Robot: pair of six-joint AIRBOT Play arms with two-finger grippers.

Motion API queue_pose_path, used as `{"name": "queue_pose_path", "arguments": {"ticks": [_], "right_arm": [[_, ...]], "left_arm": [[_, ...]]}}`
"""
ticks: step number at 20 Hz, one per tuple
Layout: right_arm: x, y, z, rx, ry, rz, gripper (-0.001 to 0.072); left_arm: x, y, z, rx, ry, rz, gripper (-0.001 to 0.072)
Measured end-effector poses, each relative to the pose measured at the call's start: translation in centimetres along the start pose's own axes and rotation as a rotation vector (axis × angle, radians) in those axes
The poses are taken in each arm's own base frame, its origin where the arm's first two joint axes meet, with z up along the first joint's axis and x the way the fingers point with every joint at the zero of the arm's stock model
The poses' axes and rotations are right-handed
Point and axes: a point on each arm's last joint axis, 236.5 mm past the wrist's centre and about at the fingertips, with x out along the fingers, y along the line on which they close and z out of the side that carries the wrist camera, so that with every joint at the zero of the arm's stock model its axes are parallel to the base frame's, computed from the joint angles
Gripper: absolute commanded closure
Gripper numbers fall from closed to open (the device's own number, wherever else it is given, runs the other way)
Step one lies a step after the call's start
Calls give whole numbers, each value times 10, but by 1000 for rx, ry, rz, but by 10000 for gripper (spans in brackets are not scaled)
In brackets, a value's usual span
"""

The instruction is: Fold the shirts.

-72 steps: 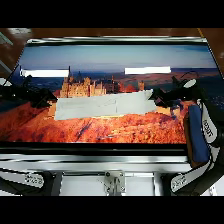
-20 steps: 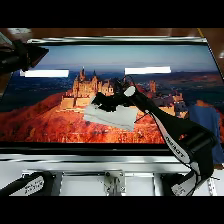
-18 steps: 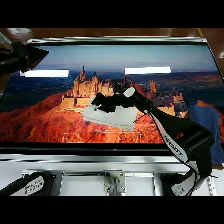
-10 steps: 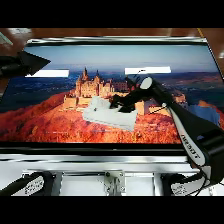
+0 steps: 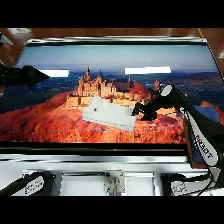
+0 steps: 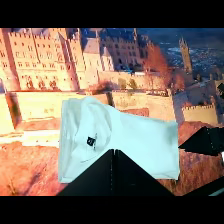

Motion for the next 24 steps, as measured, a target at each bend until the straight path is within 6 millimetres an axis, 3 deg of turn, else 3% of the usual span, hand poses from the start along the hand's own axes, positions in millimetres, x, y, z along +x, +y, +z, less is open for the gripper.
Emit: {"name": "queue_pose_path", "arguments": {"ticks": [2, 3, 5, 7, 9, 11, 13, 15, 17, 20, 24], "right_arm": [[15, 4, 6, 42, -33, 40, 41], [22, 8, 8, 59, -41, 61, 94], [34, 18, 11, 76, -57, 105, 638], [35, 32, 22, 70, -98, 171, 629], [15, 49, 40, 36, -167, 247, 643], [-26, 62, 63, 1, -267, 317, 644], [-87, 66, 88, -21, -399, 375, 644], [-153, 54, 104, -17, -521, 409, 644], [-220, 28, 111, 29, -642, 431, 644], [-299, -26, 100, 130, -778, 429, 644], [-360, -107, 71, 286, -906, 338, 644]], "left_arm": [[1, 0, -5, -12, 19, 7, 671], [2, -1, -7, -16, 27, 7, 671], [4, -4, -10, -15, 39, 5, 671], [6, -8, -12, -11, 50, -1, 671], [8, -11, -14, -7, 56, -5, 671], [9, -12, -13, -4, 54, -5, 671], [10, -12, -11, -2, 44, -2, 671], [10, -12, -9, -1, 34, 0, 671], [10, -12, -8, 0, 29, 2, 671], [10, -12, -7, 0, 25, 3, 671], [13, -17, -8, 8, 30, -5, 671]]}}
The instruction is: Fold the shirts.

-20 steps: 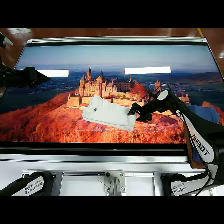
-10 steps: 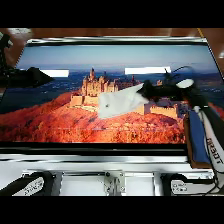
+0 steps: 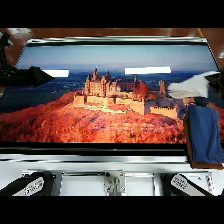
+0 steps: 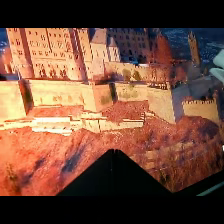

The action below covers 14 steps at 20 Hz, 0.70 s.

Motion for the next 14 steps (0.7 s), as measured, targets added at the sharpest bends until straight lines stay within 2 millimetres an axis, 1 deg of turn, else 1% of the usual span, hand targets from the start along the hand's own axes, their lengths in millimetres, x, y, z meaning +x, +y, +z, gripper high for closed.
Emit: {"name": "queue_pose_path", "arguments": {"ticks": [2, 4, 7, 9, 11, 14], "right_arm": [[-27, -30, 12, 36, -39, -80, 644], [-46, -59, 11, 55, -33, -167, 644], [-73, -102, 0, 88, 4, -319, 643], [-90, -125, -7, 112, 24, -410, 644], [-107, -148, -21, 131, 62, -511, 644], [-140, -188, -48, 192, 99, -695, 644]], "left_arm": [[3, -7, -3, 11, 10, -11, 671], [8, -16, -7, 26, 24, -27, 671], [15, -32, -14, 53, 48, -55, 671], [19, -42, -19, 70, 62, -72, 670], [22, -50, -22, 82, 72, -85, 671], [24, -55, -25, 92, 79, -94, 671]]}}
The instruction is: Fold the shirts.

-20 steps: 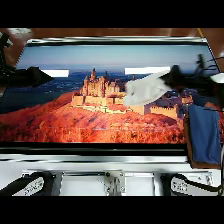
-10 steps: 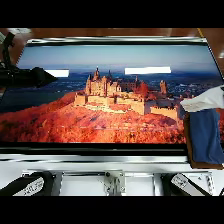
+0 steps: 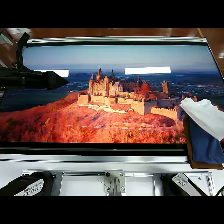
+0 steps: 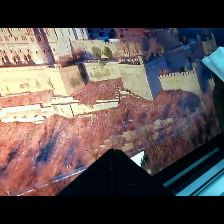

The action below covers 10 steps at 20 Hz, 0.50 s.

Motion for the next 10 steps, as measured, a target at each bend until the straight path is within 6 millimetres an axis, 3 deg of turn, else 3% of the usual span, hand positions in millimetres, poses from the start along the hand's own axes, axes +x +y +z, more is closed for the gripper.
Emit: {"name": "queue_pose_path", "arguments": {"ticks": [3, 6, 7, 8, 9, 10], "right_arm": [[10, -45, -31, 91, 45, -104, 644], [33, -76, -68, 164, 100, -159, 619], [42, -82, -78, 182, 113, -168, 471], [52, -88, -87, 206, 123, -177, 190], [58, -93, -94, 220, 132, -187, 76], [63, -96, -96, 230, 124, -190, 77]], "left_arm": [[1, -2, 0, 4, 1, -3, 671], [1, -3, 0, 5, 0, -4, 671], [1, -3, 0, 5, -1, -4, 671], [2, -3, 0, 6, 0, -4, 671], [2, -3, 0, 6, -1, -4, 671], [2, -3, 0, 6, -1, -4, 671]]}}
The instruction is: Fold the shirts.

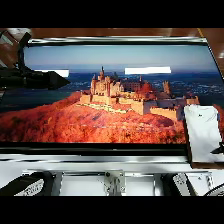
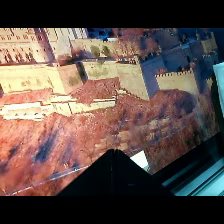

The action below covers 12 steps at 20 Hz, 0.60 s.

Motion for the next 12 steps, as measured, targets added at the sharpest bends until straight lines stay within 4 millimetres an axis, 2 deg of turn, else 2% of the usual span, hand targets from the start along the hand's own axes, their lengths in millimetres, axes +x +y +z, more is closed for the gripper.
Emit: {"name": "queue_pose_path", "arguments": {"ticks": [2, 5, 6, 7, 8, 9, 10, 11, 12], "right_arm": [[0, 2, 4, 1, -24, 10, 79], [-29, 22, 34, -32, -144, 82, 88], [-47, 44, 49, -55, -211, 161, 166], [-67, 72, 59, -96, -274, 255, 207], [-86, 103, 64, -150, -330, 349, 203], [-106, 138, 61, -229, -370, 443, 201], [-119, 171, 49, -325, -386, 511, 153], [-123, 198, 30, -430, -377, 544, 16], [-122, 220, 7, -537, -352, 552, 16]], "left_arm": [[0, 0, 1, 0, -4, 1, 671], [1, 5, 10, -4, -41, 13, 672], [2, 8, 14, -7, -55, 20, 673], [6, 13, 16, -6, -61, 35, 673], [11, 20, 15, -11, -53, 62, 673], [19, 31, 8, -21, -22, 108, 671], [28, 43, -4, -31, 30, 162, 609], [38, 57, -21, -35, 103, 228, 137], [48, 69, -41, -33, 188, 288, 6]]}}
